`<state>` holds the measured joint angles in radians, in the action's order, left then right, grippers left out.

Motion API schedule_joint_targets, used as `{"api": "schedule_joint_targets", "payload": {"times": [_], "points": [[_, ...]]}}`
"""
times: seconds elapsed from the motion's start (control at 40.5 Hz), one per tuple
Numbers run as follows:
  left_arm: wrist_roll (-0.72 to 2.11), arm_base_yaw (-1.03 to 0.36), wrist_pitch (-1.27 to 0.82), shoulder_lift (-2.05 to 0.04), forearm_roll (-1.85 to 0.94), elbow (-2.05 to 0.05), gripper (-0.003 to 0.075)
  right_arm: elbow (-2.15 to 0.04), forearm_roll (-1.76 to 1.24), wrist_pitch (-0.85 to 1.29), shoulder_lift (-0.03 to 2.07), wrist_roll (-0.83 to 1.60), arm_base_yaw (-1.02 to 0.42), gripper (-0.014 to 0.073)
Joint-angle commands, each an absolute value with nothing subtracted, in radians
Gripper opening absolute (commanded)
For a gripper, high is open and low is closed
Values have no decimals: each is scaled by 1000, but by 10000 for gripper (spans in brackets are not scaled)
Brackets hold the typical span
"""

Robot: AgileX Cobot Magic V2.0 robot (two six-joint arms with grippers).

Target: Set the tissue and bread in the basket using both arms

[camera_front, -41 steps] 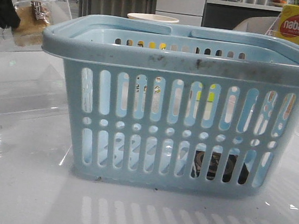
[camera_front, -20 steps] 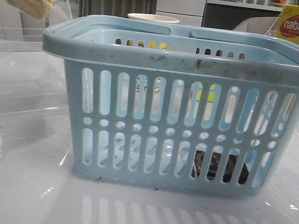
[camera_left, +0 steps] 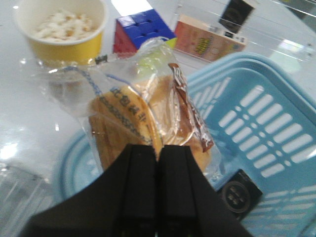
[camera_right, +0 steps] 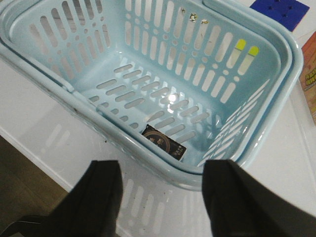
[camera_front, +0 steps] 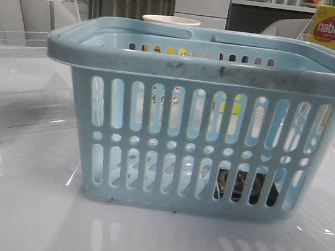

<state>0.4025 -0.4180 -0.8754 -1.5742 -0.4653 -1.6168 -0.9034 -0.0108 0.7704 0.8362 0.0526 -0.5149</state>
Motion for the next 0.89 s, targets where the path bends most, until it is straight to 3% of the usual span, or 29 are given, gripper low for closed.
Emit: {"api": "schedule_joint_targets", "payload": {"times": [0.0, 0.419, 0.691, 0.864], "points": [[430, -490, -828, -1527, -504, -1644, 92, -931, 0, 704, 828, 60, -517, 477], [452, -564, -904, -1568, -485, -1636, 113, -931, 0, 704, 828, 60, -517, 477], [452, -564, -904, -1575, -483, -1636, 417, -931, 0, 704, 828, 60, -517, 477], [456, -564, -915, -1573, -483, -1636, 424, -931, 0, 704, 828, 60, -517, 477]]}}
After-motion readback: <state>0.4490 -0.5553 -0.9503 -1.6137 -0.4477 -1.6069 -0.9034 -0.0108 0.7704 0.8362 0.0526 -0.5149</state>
